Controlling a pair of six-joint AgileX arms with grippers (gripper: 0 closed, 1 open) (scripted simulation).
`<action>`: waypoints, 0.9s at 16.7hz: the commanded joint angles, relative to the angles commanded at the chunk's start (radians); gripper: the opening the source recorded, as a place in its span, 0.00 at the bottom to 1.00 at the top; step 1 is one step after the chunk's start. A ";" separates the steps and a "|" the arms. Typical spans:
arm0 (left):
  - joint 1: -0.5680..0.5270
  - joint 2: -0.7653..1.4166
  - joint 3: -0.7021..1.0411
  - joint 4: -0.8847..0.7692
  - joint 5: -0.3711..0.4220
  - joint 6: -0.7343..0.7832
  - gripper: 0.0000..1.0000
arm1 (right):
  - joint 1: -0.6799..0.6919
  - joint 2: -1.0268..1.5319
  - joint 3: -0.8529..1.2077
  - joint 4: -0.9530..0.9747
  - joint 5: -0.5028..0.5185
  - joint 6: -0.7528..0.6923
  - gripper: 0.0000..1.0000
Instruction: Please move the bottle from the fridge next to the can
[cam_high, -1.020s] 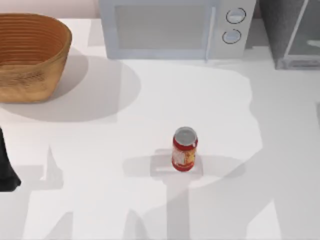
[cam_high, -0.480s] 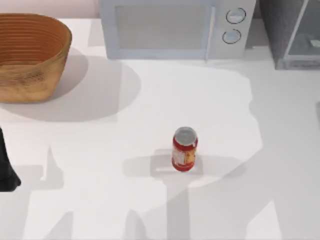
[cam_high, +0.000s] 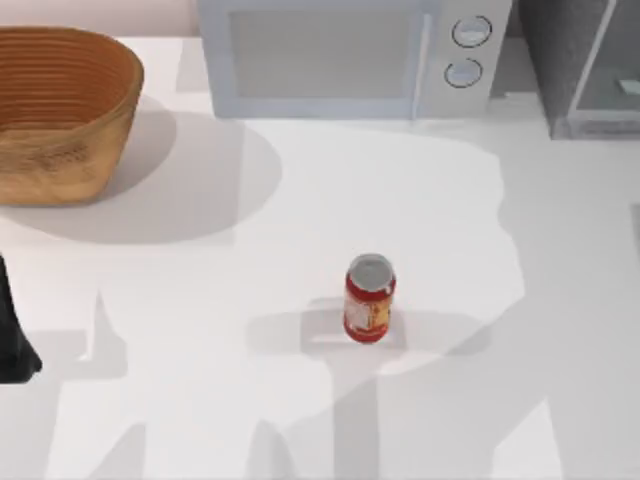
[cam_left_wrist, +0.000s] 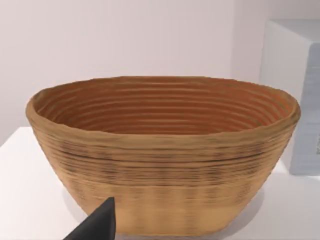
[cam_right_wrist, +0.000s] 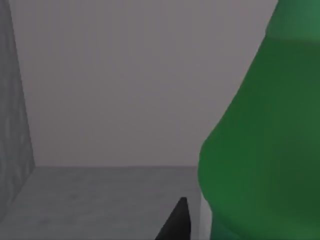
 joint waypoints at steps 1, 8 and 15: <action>0.000 0.000 0.000 0.000 0.000 0.000 1.00 | 0.000 -0.013 0.003 -0.012 0.000 0.001 0.00; 0.000 0.000 0.000 0.000 0.000 0.000 1.00 | 0.000 -0.118 0.030 -0.150 -0.001 0.001 0.00; 0.000 0.000 0.000 0.000 0.000 0.000 1.00 | -0.013 -0.168 -0.044 -0.117 -0.008 0.004 0.00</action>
